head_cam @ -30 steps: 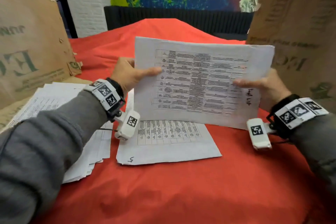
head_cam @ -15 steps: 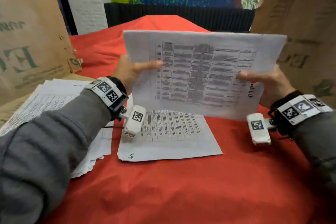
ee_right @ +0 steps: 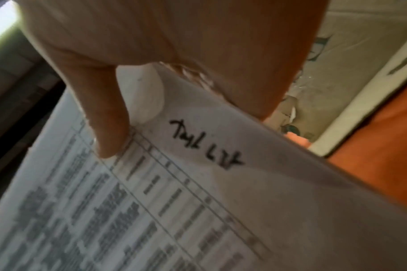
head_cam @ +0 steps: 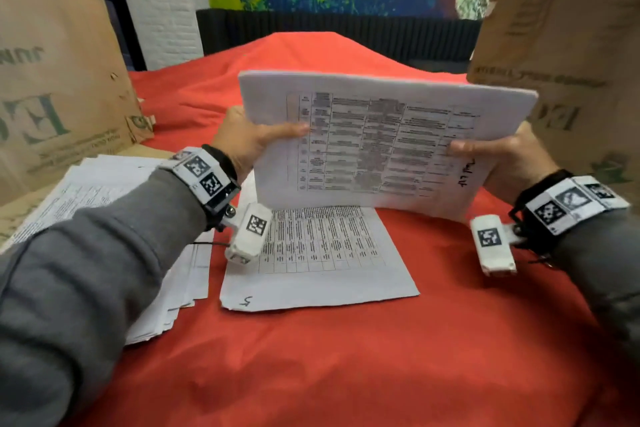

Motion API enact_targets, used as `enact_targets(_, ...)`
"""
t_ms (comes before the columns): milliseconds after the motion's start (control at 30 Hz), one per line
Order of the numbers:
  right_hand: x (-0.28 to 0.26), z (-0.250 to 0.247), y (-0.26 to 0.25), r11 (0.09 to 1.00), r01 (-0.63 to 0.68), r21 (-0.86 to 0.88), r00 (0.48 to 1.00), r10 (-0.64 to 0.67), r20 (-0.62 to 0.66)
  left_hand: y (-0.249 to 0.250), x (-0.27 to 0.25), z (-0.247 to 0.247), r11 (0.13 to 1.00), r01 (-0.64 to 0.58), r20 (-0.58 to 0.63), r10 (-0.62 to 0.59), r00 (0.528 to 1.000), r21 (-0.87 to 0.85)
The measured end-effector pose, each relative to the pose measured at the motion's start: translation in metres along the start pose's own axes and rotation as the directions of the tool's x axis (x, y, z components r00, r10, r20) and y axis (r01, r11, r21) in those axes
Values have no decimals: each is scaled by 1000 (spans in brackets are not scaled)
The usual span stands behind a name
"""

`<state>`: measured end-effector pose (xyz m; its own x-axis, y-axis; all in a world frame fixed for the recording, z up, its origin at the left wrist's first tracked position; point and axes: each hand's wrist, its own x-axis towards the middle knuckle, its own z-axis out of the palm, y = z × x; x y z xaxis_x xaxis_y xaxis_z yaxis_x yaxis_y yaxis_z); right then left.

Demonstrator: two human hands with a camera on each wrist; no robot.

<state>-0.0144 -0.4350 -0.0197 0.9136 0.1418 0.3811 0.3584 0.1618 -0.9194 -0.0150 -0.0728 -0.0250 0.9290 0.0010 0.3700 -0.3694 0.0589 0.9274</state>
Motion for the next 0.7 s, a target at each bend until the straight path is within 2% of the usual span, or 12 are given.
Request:
enact_targets(67,-6,5,6,998,-34,-46,997,30,-67,-10,-7,0,996,19,27,-22,999,84)
enact_targets(167,-7,9,6,996,-19,-86,990,7,-142,-9,-4,-1,990,41,46,-47,998,138)
enact_targets(300,0,-1,1,996,-14,90,979,33,-203,-5,6,-9,973,119,-15,-118,993,196)
enact_targets(367,1,-4,0,976,-28,215,977,72,-201,-5,4,-9,977,174,-52,-168,984,123)
enact_targets(467,0,-3,7,930,-75,360,969,153,-193,3,3,8,953,201,-73,-223,972,-228)
enact_targets(500,-2,0,11,911,-100,400,962,191,-195,7,3,18,921,193,-66,-228,972,-338)
enact_targets(567,-7,10,18,890,-138,435,955,236,-180,12,5,42,886,151,-82,-207,975,-439)
enact_targets(633,-13,16,21,900,-131,416,951,233,-204,19,11,58,901,56,-168,-140,976,-430)
enact_targets(700,-17,9,9,934,-99,344,938,203,-282,31,19,62,943,-67,-257,-20,966,-325)
